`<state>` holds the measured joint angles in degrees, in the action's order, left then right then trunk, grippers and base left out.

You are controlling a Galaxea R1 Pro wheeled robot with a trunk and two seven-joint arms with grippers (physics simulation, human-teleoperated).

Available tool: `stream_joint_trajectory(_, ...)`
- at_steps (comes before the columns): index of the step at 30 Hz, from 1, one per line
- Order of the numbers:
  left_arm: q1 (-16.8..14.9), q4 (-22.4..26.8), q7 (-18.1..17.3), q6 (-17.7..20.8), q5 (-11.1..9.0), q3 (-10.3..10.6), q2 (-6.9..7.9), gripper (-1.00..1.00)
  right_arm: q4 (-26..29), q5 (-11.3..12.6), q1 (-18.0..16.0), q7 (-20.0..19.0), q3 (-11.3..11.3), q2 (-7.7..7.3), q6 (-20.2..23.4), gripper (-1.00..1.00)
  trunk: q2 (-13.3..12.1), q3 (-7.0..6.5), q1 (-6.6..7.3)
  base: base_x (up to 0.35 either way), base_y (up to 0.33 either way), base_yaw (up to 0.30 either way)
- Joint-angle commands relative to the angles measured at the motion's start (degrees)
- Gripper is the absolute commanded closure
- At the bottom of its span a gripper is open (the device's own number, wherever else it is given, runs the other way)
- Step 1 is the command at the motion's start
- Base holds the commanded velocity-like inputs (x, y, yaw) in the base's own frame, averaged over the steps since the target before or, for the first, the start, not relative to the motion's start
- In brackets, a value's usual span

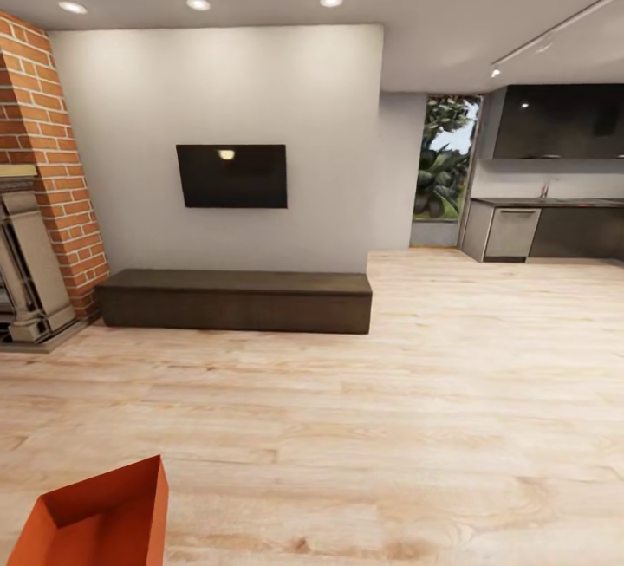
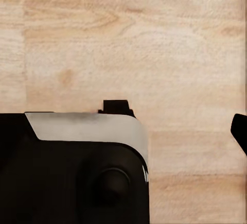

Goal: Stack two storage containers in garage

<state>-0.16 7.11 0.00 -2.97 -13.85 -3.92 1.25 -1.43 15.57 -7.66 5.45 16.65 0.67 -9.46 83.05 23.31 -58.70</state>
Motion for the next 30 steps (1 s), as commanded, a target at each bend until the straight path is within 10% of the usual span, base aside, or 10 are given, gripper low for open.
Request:
stream_joint_trajectory(1, 0.0, 0.0, 0.0, -0.1, 0.0, -0.4, -0.02, -1.00, -0.2, 0.5, -0.1, 0.1, 0.5, 0.03, -0.3, -1.00, 0.0, 0.06, -0.03, 0.299, -0.138, 0.000)
stream_joint_trajectory(30, 0.0, 0.0, 0.0, -0.1, 0.1, -0.3, -0.35, -1.00, -0.2, 0.5, -0.1, 0.3, 0.5, -0.20, 0.1, -1.00, 0.0, 0.06, -0.03, 0.299, -0.138, 0.000)
